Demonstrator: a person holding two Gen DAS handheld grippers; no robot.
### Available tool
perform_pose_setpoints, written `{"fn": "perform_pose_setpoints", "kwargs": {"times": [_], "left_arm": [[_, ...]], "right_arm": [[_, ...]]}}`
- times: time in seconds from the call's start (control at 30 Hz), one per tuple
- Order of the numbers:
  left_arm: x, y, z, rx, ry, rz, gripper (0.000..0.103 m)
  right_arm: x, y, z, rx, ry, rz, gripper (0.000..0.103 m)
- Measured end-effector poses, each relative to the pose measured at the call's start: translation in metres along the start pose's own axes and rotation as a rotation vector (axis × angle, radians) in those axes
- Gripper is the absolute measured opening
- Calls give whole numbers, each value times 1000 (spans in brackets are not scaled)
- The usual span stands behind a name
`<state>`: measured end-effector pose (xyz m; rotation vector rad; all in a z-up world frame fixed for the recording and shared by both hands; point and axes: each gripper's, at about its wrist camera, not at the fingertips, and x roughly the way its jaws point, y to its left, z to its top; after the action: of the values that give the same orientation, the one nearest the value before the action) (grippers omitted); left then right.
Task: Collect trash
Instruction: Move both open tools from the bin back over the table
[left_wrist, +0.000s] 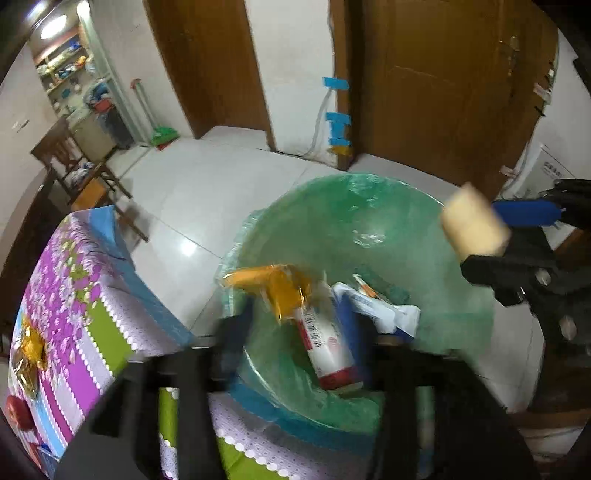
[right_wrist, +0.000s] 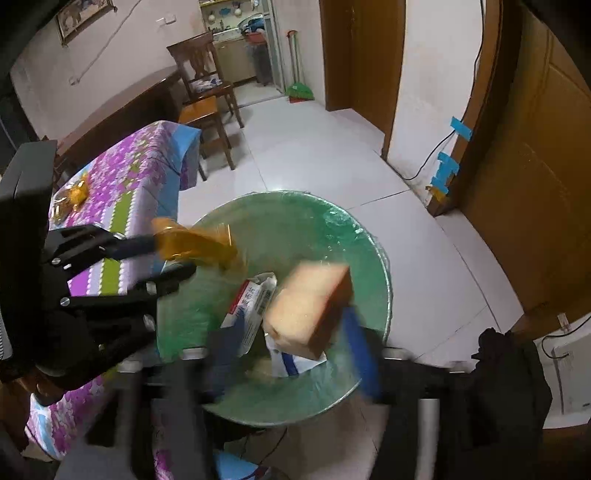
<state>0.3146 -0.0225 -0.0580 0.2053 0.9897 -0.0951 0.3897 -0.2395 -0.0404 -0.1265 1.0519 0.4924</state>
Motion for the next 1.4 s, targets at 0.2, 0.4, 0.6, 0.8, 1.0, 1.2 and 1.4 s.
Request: {"fn": "perform_pose_setpoints", "kwargs": {"times": [0.2,0.4,0.6,0.8,1.0,1.2,1.4], "left_arm": [[-7,1,-4,9,-44,63,54],[-13,2,-3,14,-84,97,54],[-19,-3,-5,45,-117,141,54],[-32,-5,-11,48,-169,185,54],[-48,-3,-17,23,-228,219,54],[-59,1,-25,-7,-265,247,54],[-75,12,-40,-56,-299,277,54]], "right_arm": [[6,2,0,0,1,-20,63],[9,2,-2,-1,2,-28,62],[7,4,-2,-8,-4,-34,62],[0,8,-4,-18,-34,-52,62],[-10,14,-10,-36,-82,-83,62],[-30,24,-19,-57,-181,-138,63],[-60,41,-29,-64,-319,-186,64]]}}
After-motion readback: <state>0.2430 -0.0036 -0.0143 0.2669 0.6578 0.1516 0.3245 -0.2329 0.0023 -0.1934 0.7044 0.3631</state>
